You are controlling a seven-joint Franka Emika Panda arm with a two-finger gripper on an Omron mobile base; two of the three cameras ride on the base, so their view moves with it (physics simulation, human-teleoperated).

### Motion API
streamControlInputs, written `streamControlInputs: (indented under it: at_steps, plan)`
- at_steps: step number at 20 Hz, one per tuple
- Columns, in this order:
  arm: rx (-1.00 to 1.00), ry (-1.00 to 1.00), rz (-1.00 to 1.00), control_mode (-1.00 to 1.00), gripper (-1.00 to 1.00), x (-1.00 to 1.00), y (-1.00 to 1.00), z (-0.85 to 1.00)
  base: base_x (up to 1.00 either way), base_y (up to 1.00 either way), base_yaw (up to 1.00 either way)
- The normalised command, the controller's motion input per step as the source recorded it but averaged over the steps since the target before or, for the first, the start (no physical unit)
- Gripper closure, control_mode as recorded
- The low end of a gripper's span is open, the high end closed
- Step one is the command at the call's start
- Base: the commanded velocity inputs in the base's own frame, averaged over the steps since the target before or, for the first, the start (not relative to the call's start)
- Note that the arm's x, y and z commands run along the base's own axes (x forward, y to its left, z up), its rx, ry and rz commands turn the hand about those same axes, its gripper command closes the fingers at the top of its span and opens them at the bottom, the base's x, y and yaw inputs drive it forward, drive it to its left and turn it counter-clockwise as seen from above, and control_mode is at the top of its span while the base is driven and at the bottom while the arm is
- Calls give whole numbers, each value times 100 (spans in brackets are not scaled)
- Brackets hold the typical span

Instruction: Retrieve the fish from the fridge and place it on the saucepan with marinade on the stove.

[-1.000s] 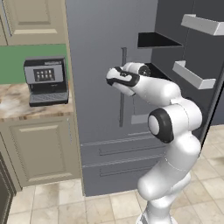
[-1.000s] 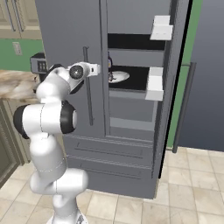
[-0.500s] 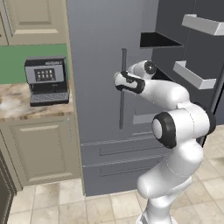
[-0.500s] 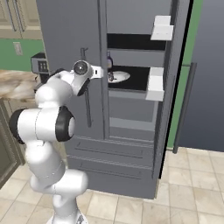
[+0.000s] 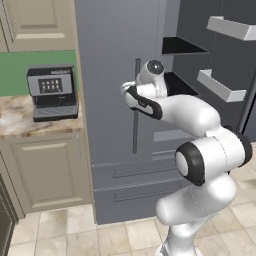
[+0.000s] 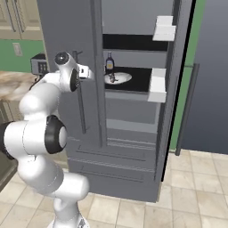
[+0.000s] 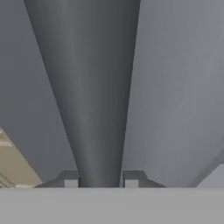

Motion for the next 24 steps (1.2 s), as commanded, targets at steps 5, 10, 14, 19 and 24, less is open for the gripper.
streamControlInputs:
  at_steps: [5,10,14,19,24]
  plan:
    - [0,6,-1,-100,100,-16,100,0,0,0,0]
    - [0,-3,-3,-100,100,-20,100,0,0,0,0]
    - [0,-26,-12,-100,100,-38,100,-2,0,0,0]
    - [-3,-28,-14,-100,100,-43,100,-10,0,0,0]
    - [-3,-13,-12,-100,100,-38,100,-5,0,0,0]
